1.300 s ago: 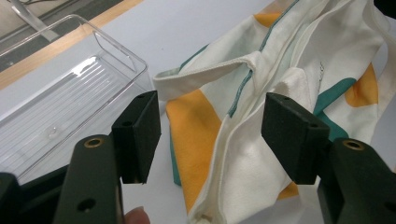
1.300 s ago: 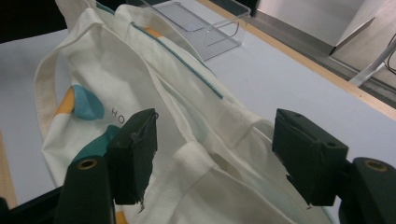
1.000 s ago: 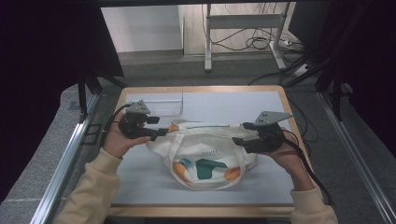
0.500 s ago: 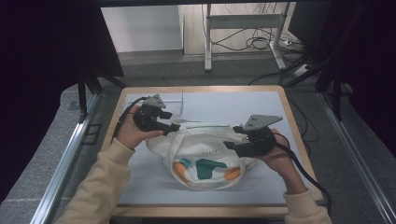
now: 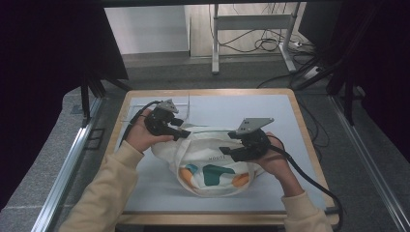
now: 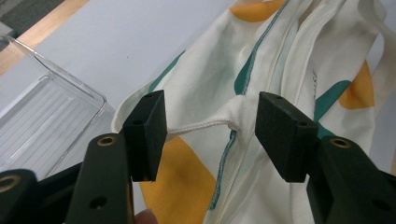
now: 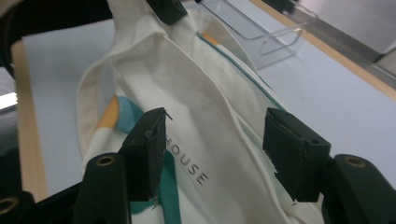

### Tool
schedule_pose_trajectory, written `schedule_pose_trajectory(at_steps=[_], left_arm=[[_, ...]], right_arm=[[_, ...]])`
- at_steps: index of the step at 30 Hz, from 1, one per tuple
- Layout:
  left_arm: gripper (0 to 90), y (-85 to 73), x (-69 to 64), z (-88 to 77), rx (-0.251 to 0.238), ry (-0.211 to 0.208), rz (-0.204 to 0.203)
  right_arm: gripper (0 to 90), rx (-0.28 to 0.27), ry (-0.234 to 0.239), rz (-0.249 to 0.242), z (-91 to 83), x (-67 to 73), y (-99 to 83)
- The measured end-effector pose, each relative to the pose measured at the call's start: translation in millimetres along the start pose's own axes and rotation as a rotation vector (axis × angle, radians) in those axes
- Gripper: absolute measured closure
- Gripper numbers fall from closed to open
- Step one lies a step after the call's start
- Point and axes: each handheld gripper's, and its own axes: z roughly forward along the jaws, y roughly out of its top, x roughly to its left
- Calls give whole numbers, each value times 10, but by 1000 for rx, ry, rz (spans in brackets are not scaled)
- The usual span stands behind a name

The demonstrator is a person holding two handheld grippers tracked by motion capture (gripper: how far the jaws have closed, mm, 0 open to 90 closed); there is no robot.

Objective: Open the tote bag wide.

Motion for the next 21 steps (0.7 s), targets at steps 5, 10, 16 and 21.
schedule_pose_trajectory(at_steps=[5,10,16,21], left_arm=[[460,42,-44,115,65,-18,40],[528,33,-51,180,96,-58,48],[763,24,-77,232,119,-80,69],[801,27,-91,231,124,-82,73]], right_arm=[[413,4,5,0,112,-19,41],[421,29,10,-23,189,-8,28],[441,26,23,-33,233,-22,52],[482,64,33,-35,303,-42,61]])
